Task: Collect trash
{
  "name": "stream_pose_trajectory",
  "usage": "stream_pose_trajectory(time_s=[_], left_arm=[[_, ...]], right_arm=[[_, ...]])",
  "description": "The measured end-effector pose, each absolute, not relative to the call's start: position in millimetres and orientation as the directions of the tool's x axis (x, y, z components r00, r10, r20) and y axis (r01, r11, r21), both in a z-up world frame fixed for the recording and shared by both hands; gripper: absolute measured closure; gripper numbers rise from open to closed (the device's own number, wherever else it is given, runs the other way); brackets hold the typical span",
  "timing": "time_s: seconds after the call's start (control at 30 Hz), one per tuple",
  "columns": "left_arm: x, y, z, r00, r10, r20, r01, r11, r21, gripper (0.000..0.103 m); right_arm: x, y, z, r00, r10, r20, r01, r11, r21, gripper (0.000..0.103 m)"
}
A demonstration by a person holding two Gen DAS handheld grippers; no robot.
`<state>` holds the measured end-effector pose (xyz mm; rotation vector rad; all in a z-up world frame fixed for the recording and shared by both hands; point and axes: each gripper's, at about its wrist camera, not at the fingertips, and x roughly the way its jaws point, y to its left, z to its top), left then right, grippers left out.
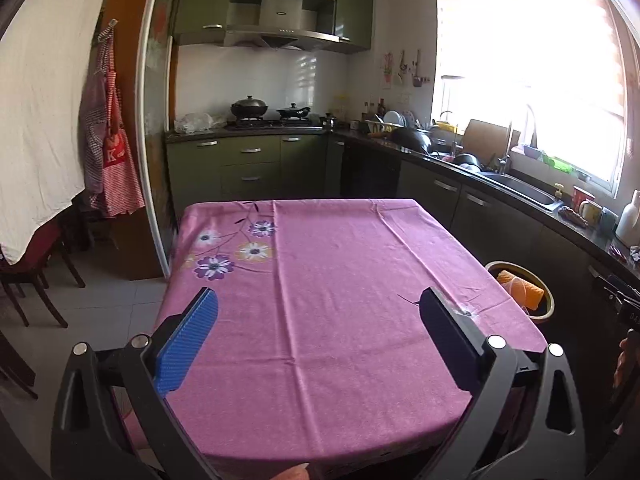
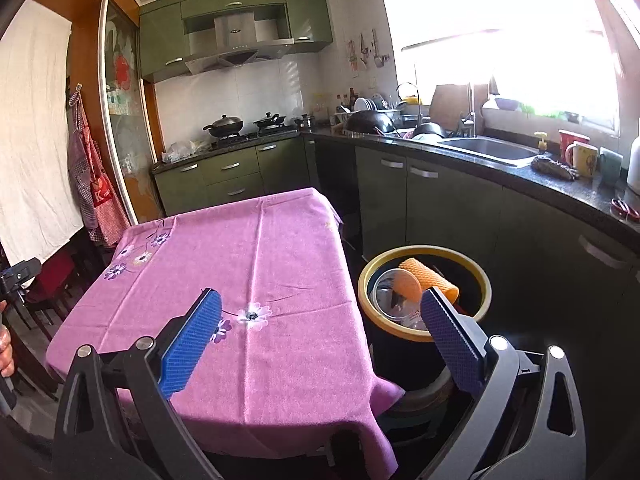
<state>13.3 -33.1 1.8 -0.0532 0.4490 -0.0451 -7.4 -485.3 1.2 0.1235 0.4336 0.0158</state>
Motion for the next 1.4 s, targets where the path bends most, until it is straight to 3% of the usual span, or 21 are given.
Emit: stream_pose_trajectory(time_s=[0.43,1.4], left_arm=[[-26.5,-27.1,14.0,0.93,-0.046,-0.365,0.028,0.998,-0.054,0.007],[-30.3,-39.6,10.2,0.922,-0.1,-0.375,0.081,0.995,-0.067,0.007]], right_arm=[[-40.1,-479.8,17.8,0.929,0.006,-0.37,0.029,0.996,0.088,0.005],[-42.6,-484.9,15.4,0.929,0.04,-0.367,0.001,0.994,0.111,0.005]])
